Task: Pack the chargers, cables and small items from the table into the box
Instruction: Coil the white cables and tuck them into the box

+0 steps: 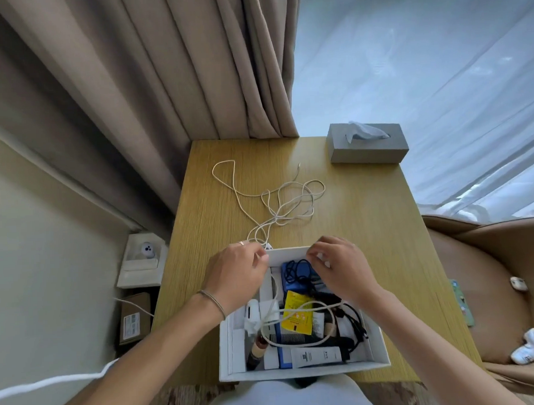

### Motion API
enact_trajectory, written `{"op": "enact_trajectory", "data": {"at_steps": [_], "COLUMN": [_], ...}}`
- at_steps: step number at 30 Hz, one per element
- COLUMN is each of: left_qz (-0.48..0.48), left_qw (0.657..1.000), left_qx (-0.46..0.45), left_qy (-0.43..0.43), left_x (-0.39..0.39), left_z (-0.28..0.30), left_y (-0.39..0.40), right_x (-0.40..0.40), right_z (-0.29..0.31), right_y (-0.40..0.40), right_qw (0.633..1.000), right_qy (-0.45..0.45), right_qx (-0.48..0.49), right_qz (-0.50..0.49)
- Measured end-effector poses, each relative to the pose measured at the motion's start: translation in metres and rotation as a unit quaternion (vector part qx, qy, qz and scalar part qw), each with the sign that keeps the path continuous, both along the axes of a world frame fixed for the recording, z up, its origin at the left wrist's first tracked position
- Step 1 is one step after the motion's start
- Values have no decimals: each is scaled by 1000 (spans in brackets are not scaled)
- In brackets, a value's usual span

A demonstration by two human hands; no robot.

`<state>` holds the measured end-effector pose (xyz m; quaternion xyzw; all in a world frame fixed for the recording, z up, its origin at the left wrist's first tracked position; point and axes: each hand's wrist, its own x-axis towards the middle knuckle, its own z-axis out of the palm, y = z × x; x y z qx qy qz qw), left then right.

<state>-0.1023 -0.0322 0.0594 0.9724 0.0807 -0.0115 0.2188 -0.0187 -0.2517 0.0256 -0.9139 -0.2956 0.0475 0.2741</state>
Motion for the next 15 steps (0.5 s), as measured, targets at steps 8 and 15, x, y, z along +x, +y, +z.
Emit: {"op": "enact_trajectory", "data": {"at_steps": [8,15], "left_qz": [-19,-35], "left_qw": [1000,991], "left_qx": [-7,49], "left_qy": [-11,117], "left_x": [73,132], "left_z": [-8,-50], "left_y": [-18,-38], "right_x": [65,109], "right_z": [4,-13], "right_y": [-1,-15], "right_qw": [994,985], "right_qy": [41,110], "right_qx": [57,45], "right_qz": [-84,-124]}}
